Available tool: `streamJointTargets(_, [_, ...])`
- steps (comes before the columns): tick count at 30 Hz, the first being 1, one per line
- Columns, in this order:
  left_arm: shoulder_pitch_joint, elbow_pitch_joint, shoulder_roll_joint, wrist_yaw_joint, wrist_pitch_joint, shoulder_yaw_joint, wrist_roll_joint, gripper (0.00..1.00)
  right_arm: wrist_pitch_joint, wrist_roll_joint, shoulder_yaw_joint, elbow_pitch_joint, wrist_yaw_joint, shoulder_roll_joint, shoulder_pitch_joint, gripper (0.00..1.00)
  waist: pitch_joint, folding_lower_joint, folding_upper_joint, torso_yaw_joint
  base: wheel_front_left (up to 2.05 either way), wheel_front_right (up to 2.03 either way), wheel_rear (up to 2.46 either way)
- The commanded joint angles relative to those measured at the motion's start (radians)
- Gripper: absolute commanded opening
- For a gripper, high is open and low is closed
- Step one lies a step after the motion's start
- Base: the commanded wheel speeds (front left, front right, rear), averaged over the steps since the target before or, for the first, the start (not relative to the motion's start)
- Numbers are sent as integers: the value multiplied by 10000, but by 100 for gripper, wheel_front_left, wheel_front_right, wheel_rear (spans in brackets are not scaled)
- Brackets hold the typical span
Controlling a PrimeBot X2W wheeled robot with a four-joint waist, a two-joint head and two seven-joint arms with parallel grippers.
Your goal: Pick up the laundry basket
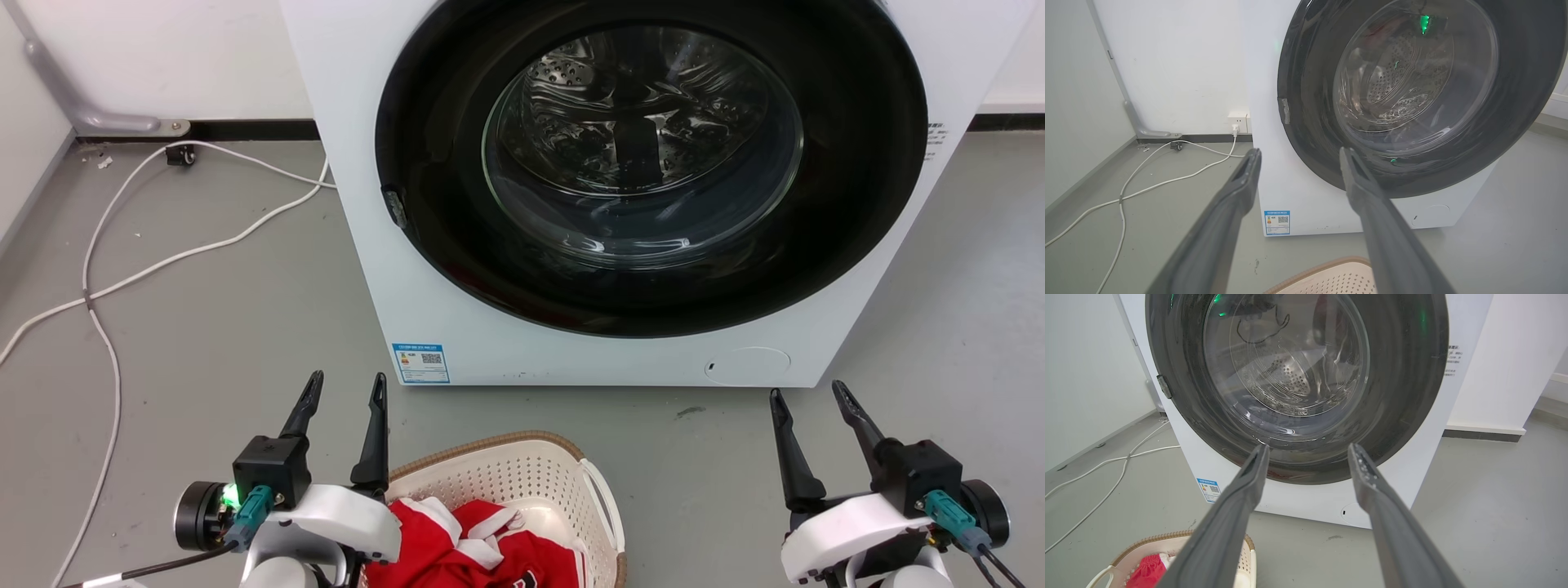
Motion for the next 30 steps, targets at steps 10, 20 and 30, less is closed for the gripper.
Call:
streamJointTargets(10, [-348,306,-13,145,-25,209,-57,100,109,222,462,357,-3,42,-572,100,637,-1,0,92,0,0,0])
streamJointTargets(20, [-704,1255,86,143,-25,519,-157,100,268,684,1322,1247,-3,39,-1518,100,1550,-1,0,331,0,0,0])
streamJointTargets(30, [-1507,3188,278,-20,-16,861,-599,100,770,1320,2302,2961,-3,32,-2798,100,2676,-1,0,504,0,0,0])
